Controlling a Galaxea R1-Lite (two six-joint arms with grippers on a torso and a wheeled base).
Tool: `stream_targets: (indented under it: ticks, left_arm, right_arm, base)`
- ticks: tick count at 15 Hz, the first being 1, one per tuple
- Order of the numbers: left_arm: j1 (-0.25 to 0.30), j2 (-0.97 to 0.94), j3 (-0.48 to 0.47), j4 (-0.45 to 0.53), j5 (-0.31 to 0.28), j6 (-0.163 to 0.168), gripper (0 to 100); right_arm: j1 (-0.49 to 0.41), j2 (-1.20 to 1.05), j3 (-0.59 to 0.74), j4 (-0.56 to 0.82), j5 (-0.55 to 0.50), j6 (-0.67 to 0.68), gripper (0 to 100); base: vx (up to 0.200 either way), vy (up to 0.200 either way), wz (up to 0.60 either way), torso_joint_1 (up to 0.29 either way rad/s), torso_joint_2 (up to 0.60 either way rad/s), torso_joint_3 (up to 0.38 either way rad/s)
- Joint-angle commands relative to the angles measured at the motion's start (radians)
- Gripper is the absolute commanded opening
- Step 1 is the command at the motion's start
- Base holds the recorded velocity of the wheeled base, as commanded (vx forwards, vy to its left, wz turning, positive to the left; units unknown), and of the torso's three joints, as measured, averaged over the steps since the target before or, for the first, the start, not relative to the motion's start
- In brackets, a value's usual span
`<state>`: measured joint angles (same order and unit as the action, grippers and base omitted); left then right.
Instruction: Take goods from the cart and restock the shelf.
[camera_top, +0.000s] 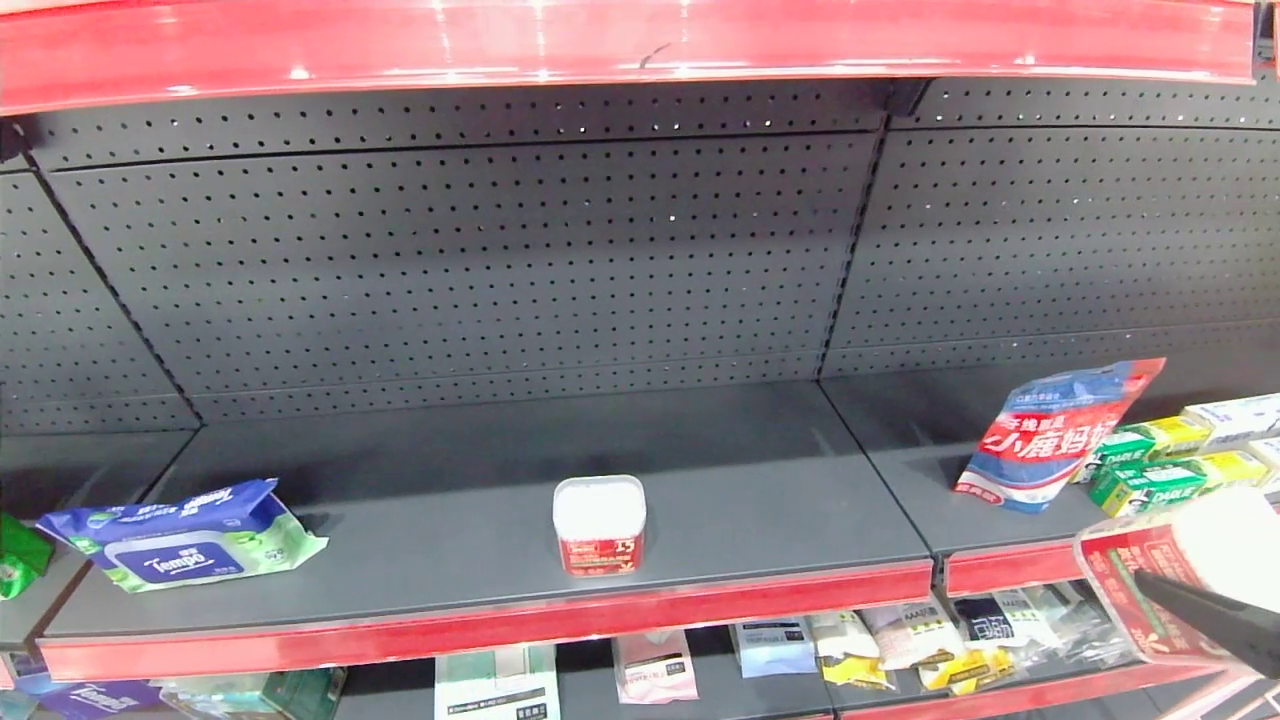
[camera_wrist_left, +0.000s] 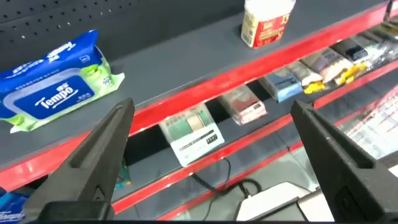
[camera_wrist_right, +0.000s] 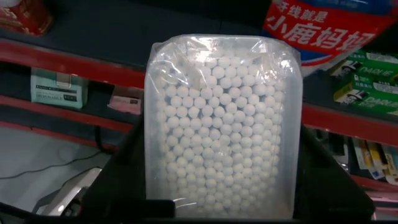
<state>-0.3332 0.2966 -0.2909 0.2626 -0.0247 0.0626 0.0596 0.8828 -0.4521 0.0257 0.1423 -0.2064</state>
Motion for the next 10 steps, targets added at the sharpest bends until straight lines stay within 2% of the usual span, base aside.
stream_targets:
  ticks: [1, 3, 7, 10]
  left_arm:
    - [0.0, -0.025, 0.007, 0.0, 0.0, 0.0, 100]
    - [0.0, -0.034, 0.015, -0.002, -0.001, 0.0, 100]
    - [0.0, -0.07, 0.038, -0.005, -0.006, -0.001, 100]
    - [0.002, -0.188, 0.079, -0.005, 0.003, -0.001, 100]
  right_arm:
    - [0.0, 0.013, 0.0, 0.0, 0.0, -0.001, 0]
    - [0.0, 0.019, -0.002, 0.0, 0.002, -0.001, 0]
    - [0.0, 0.035, -0.023, -0.003, 0.0, -0.002, 0]
    - [0.005, 0.14, -0.119, -0.004, 0.002, -0.005, 0]
  base:
    - [0.0, 0.0, 0.6, -0.002, 0.0, 0.007]
    - [0.0, 0.0, 0.6, 0.005, 0.0, 0.007]
    - [0.0, 0.0, 0.0, 0.0, 0.0, 0.0]
    - [0.0, 0.0, 0.0, 0.0, 0.0, 0.0]
